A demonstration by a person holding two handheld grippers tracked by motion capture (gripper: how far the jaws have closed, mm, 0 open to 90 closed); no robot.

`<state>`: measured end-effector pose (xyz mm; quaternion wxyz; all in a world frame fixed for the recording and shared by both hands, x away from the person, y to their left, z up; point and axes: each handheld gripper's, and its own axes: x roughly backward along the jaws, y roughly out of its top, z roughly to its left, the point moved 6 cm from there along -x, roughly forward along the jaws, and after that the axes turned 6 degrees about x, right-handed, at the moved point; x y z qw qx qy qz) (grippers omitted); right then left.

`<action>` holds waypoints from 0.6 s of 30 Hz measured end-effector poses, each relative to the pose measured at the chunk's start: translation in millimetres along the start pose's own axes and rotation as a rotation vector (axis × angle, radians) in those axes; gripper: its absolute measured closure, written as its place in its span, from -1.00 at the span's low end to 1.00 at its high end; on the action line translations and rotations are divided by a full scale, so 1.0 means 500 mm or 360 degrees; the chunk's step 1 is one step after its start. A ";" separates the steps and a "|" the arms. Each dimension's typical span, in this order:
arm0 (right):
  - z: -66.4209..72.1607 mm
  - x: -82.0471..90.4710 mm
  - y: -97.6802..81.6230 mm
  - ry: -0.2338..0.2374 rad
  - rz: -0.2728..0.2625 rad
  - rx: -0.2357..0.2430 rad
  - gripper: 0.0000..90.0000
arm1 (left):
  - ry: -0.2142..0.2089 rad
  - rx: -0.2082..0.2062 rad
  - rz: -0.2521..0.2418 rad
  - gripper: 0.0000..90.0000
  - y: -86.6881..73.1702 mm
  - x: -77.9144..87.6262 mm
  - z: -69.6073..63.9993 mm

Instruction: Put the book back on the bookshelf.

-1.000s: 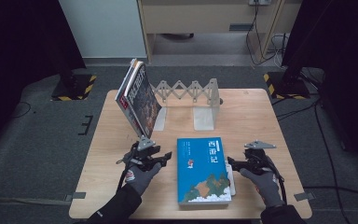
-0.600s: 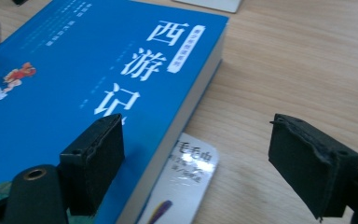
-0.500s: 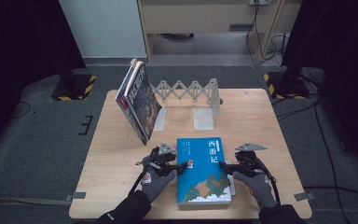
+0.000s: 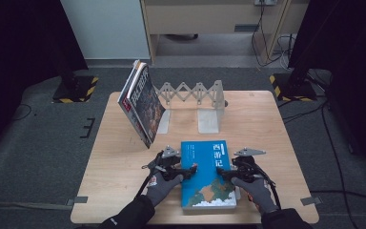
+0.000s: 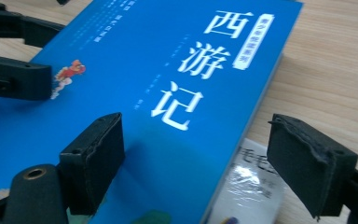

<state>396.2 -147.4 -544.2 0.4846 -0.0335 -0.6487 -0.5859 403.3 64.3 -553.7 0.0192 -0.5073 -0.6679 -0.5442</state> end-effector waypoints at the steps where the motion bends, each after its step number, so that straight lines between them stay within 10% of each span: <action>1: 0.003 -0.002 0.000 0.0009 -0.0004 -0.0003 -0.58 | -0.0007 0.0033 0.0010 -0.67 -0.001 0.000 0.002; 18: 0.010 -0.019 -0.001 0.0102 0.0003 -0.0100 -0.66 | -0.0183 0.0264 0.0056 -0.80 -0.012 -0.018 0.020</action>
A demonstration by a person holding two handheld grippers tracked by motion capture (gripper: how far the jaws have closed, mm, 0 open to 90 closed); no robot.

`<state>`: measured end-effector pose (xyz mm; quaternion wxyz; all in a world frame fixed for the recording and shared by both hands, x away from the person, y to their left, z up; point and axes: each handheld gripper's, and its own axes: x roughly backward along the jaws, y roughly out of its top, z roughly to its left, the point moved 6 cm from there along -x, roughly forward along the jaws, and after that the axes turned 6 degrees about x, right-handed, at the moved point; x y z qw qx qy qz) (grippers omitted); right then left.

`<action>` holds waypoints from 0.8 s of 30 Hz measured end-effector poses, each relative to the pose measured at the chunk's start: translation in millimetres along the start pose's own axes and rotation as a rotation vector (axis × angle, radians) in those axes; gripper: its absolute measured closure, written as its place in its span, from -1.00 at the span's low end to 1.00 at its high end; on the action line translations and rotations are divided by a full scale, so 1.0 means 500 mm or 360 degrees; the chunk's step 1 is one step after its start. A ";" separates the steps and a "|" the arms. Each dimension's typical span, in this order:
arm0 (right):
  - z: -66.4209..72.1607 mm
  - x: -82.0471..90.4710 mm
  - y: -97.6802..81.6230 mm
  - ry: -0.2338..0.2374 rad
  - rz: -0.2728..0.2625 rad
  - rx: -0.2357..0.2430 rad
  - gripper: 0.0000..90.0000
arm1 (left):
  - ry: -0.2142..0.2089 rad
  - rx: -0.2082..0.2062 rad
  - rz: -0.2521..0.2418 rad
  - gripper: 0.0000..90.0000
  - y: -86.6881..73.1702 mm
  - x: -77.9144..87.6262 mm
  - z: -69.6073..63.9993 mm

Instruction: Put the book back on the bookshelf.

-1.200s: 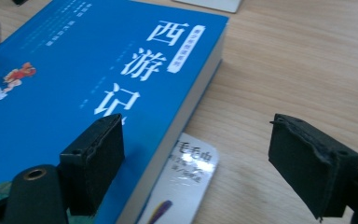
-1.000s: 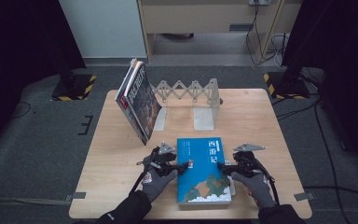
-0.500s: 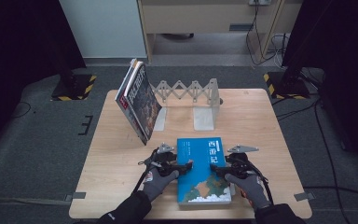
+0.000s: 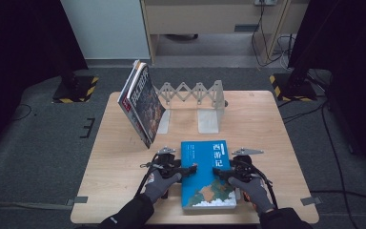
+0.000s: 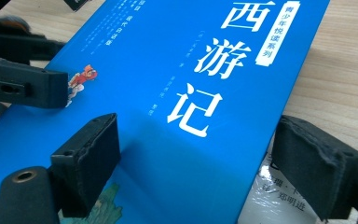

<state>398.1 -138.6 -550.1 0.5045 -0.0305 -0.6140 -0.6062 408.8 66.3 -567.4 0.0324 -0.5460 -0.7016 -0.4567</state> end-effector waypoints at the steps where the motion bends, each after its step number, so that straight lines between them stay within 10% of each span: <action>1: 0.000 -0.001 0.000 0.0006 0.0003 -0.0005 -0.68 | 0.0003 -0.0005 0.0000 -0.81 0.000 0.000 -0.001; 24: 0.004 -0.011 -0.005 0.0060 0.0050 -0.0022 -0.86 | -0.0048 -0.0027 -0.0009 -0.85 0.000 -0.003 0.002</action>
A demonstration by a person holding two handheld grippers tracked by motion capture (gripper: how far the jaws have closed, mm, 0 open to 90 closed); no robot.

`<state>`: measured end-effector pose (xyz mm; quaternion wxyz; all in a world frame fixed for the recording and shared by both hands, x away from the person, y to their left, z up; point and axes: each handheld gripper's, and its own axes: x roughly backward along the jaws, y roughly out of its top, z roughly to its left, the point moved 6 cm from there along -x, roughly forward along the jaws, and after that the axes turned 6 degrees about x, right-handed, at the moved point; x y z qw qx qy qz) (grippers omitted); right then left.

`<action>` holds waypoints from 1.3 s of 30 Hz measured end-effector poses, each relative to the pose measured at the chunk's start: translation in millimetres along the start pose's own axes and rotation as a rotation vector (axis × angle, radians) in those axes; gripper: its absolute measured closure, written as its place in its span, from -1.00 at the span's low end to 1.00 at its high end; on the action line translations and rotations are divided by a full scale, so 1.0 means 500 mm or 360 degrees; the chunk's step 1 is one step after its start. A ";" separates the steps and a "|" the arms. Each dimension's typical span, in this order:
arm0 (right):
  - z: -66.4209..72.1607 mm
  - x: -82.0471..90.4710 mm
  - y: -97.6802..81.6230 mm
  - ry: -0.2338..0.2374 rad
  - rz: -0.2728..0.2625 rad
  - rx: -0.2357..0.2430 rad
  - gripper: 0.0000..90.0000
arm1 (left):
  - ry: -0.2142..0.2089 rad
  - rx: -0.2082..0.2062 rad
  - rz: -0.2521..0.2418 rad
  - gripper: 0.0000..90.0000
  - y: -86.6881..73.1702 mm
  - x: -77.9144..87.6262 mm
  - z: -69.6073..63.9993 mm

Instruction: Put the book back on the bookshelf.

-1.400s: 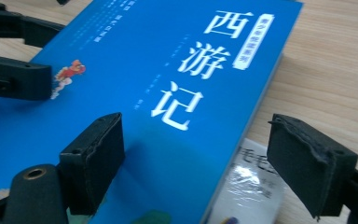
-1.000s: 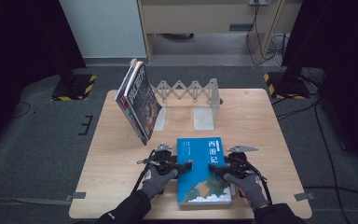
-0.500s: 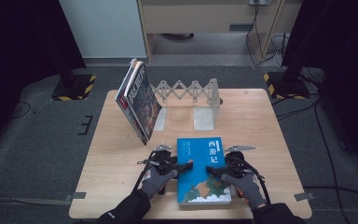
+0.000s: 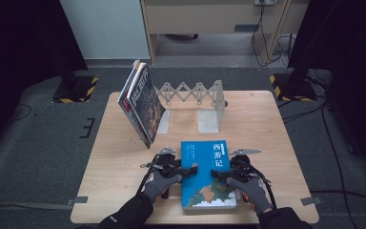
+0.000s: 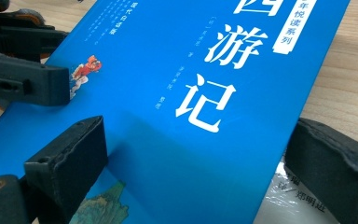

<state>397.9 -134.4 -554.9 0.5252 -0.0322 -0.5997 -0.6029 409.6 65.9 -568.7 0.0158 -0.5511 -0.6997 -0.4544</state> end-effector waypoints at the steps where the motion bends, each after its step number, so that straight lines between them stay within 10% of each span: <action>1: 0.000 0.000 0.000 0.0003 -0.0001 0.0000 -0.86 | -0.0005 0.0007 0.0000 -0.83 0.001 0.000 0.001; 12: -0.002 0.001 0.000 0.0013 0.0005 0.0004 -0.86 | -0.0114 0.0086 0.0024 -1.00 0.008 -0.006 0.000; 30: -0.005 0.002 0.003 0.0031 -0.0003 -0.0016 -0.77 | -0.0094 0.0243 0.0082 -0.46 0.006 0.007 0.006; 39: -0.006 0.003 0.003 0.0032 0.0003 -0.0032 -0.76 | -0.0095 0.0186 0.0059 -0.29 0.014 0.026 -0.010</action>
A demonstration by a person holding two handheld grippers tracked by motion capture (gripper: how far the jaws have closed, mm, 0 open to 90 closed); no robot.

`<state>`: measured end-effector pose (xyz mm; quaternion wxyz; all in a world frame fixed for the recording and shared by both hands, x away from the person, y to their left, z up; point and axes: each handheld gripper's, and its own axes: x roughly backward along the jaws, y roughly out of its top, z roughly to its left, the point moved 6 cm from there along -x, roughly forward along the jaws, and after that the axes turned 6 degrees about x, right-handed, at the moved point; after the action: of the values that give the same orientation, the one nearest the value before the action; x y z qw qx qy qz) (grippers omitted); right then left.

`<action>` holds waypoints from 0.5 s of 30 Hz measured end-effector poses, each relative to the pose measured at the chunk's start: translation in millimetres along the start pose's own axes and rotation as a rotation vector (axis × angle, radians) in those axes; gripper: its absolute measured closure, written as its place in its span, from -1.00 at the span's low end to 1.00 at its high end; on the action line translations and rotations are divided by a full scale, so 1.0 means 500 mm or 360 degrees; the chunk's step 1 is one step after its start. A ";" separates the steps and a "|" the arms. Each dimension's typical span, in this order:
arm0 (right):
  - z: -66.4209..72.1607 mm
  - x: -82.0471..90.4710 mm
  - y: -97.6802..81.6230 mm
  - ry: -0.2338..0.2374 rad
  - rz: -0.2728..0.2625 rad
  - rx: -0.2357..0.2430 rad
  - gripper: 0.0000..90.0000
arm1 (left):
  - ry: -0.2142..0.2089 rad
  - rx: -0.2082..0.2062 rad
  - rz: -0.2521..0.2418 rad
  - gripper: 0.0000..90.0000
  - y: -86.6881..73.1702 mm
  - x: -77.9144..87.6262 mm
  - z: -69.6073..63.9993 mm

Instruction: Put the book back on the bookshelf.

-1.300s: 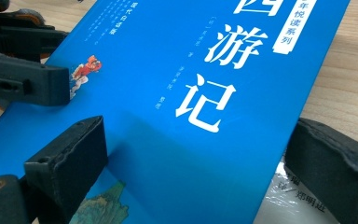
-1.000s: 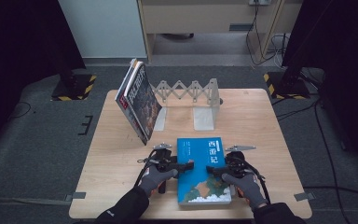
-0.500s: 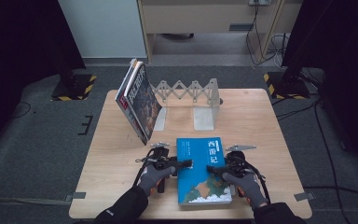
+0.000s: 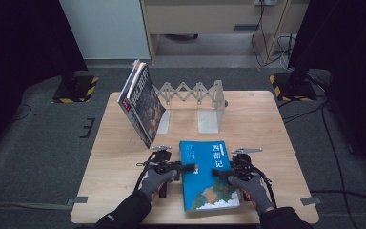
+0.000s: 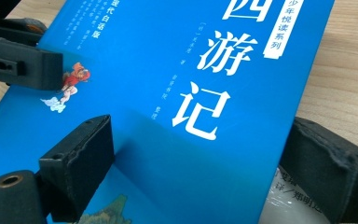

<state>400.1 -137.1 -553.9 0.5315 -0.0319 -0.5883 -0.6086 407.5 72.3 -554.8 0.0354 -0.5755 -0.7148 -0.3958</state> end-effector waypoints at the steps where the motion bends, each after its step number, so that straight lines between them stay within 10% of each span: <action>1: 0.000 0.000 0.000 0.0000 -0.0003 0.0002 -0.75 | -0.0005 -0.0005 0.0001 -0.29 0.000 0.001 -0.002; 15: 0.000 0.004 0.003 0.0008 0.0017 -0.0016 -0.68 | -0.0087 -0.0013 0.0008 -0.08 0.001 -0.001 -0.025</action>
<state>400.2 -138.1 -551.6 0.5362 -0.0361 -0.5837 -0.6087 402.8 64.3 -546.2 0.0145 -0.5881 -0.7124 -0.3827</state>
